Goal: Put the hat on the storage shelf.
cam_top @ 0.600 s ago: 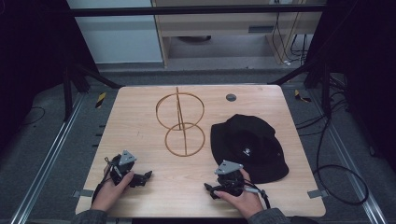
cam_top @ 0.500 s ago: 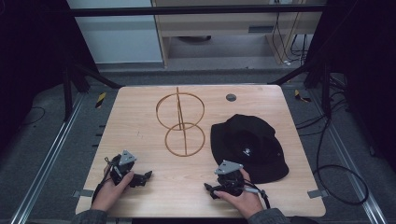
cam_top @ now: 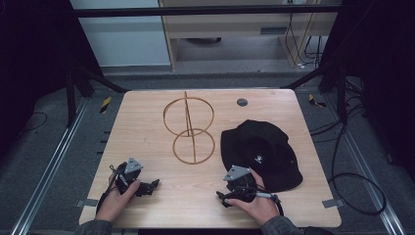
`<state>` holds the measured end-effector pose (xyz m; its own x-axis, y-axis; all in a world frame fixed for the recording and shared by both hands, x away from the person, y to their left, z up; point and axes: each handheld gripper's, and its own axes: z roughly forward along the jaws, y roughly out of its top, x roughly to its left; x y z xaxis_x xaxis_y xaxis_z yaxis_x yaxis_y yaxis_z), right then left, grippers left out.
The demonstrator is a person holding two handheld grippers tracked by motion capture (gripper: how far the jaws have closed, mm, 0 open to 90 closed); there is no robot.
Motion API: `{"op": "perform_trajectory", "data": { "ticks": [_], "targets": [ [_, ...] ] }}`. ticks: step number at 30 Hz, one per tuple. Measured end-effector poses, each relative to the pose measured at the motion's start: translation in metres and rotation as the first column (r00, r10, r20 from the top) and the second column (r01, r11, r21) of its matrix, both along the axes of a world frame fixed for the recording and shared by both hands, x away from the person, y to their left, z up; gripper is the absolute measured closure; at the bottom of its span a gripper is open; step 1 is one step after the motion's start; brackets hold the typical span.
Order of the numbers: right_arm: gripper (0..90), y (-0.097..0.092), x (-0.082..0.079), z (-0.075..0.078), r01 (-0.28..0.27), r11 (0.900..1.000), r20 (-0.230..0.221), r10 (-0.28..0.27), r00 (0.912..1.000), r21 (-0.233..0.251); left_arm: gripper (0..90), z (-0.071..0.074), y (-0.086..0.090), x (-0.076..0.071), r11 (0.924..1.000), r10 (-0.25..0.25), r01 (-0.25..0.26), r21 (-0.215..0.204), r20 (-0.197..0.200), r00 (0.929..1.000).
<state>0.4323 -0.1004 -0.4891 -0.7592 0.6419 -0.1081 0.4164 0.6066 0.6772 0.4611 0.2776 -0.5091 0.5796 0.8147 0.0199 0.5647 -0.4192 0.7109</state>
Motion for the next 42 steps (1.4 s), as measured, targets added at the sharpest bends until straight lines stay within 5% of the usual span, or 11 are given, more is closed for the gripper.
{"op": "perform_trajectory", "data": {
  "ticks": [9,12,18,25,42],
  "targets": [
    [8.7,-0.002,0.003,0.084,-0.055,0.9934,0.055,0.061,0.9966,-0.101,0.0,0.000,0.000,0.000,1.0000,0.000,0.000,0.000,-0.001,1.0000],
    [9.9,-0.006,0.007,0.114,-0.065,0.9890,0.046,0.072,0.9964,-0.133,0.0,0.000,0.000,0.000,1.0000,0.000,0.000,0.000,0.000,1.0000],
    [9.6,-0.021,0.021,0.147,-0.062,0.9851,0.005,0.064,0.9980,-0.161,0.0,0.000,0.000,0.000,1.0000,0.000,0.000,0.000,0.000,1.0000],
    [9.7,-0.040,0.034,0.164,-0.030,0.9824,-0.009,0.029,0.9995,-0.184,0.0,0.000,0.000,0.000,1.0000,0.000,0.000,0.000,0.000,1.0000],
    [12.3,-0.086,0.063,0.174,0.081,0.9779,-0.027,-0.088,0.9958,-0.193,0.0,0.000,0.000,0.000,1.0000,0.001,-0.001,0.000,0.000,1.0000]
  ]
}}
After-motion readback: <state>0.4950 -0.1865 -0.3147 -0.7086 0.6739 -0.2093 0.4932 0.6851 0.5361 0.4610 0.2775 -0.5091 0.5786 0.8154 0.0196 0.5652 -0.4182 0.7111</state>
